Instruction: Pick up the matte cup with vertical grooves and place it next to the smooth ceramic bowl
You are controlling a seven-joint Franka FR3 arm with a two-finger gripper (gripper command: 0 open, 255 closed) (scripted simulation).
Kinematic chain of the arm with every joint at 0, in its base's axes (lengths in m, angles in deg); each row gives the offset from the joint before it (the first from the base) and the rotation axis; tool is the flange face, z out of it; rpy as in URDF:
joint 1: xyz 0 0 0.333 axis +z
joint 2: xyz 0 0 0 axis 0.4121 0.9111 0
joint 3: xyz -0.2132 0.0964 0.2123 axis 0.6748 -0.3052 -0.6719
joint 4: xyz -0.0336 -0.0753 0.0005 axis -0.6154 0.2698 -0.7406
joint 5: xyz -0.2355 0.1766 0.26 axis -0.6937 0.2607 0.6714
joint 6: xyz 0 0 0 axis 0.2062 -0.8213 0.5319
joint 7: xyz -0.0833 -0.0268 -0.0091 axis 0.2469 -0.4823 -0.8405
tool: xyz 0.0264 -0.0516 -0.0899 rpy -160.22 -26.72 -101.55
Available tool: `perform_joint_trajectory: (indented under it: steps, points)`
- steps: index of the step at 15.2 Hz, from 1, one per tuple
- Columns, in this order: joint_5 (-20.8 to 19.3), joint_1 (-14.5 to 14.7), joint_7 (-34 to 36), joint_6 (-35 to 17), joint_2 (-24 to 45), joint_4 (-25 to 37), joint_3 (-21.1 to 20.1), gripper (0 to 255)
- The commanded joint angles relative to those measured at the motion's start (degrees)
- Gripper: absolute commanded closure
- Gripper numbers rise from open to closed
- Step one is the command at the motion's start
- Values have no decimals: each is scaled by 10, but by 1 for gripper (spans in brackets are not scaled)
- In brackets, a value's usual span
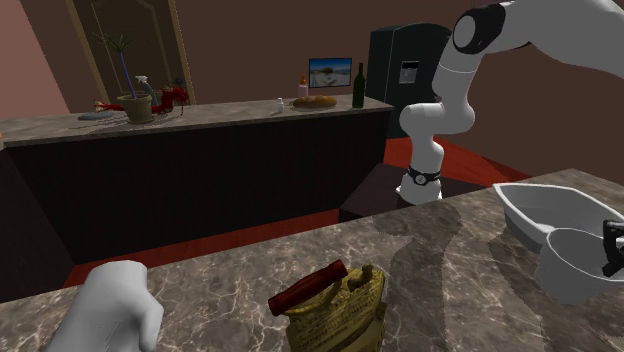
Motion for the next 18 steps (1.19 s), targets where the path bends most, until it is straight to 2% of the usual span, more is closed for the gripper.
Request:
perform_joint_trajectory:
  steps: [1, 6, 10, 18]
  points:
    - [0, 0, 0, 0, 0, -1, 0, 0]
    - [0, 0, 0, 0, 0, -1, 0, 0]
    - [7, 4, -5, 70, -11, 58, -4, 0]
    - [7, 4, -5, 70, -11, 58, -4, 0]
